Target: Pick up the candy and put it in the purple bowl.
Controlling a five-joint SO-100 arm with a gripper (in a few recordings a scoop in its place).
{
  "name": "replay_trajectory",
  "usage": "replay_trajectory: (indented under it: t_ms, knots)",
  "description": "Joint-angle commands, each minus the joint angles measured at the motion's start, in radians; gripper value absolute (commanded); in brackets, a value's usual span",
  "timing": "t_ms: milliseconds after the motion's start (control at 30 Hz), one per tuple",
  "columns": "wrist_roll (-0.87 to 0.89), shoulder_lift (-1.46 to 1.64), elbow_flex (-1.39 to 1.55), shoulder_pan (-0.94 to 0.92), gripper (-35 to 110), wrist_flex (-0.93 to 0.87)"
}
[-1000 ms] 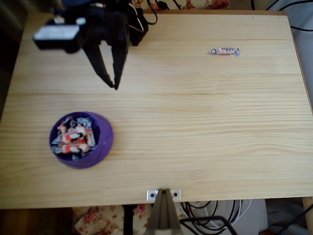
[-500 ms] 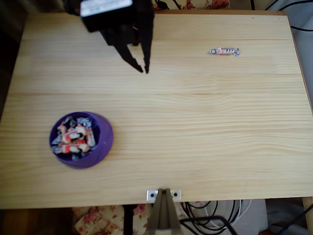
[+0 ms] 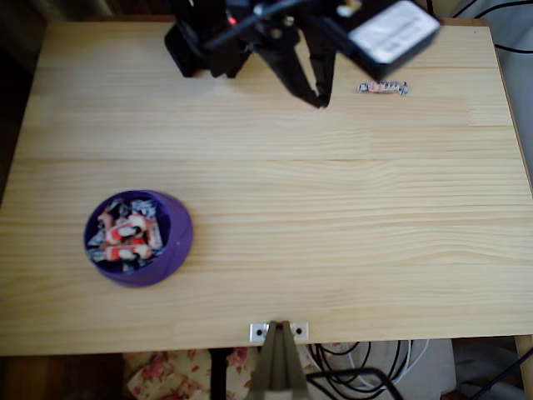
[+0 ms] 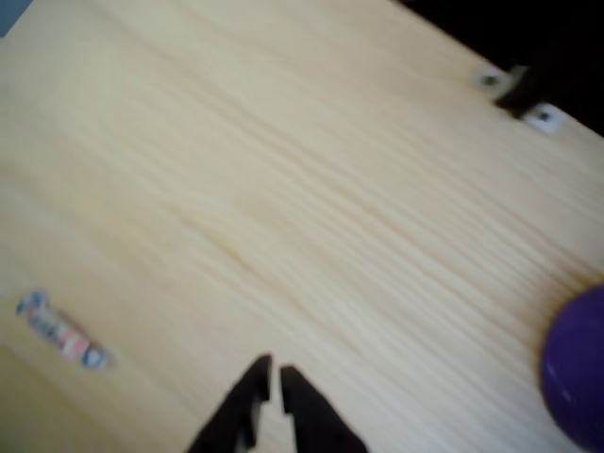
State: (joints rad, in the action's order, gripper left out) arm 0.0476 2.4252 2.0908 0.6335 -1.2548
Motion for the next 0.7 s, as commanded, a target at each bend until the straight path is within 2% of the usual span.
replay_trajectory:
  t_ms: [0, 133, 433, 667]
  knots:
    - [-0.028, -0.011, -0.103, 0.092, -1, -0.026]
    - [-0.063, -0.025, -0.1, 0.181, -1, -0.049]
    - [-0.018, -0.175, -0.031, 0.503, 0, 0.153]
    - [-0.12, -0.416, -0.166, 0.626, 14, 0.229]
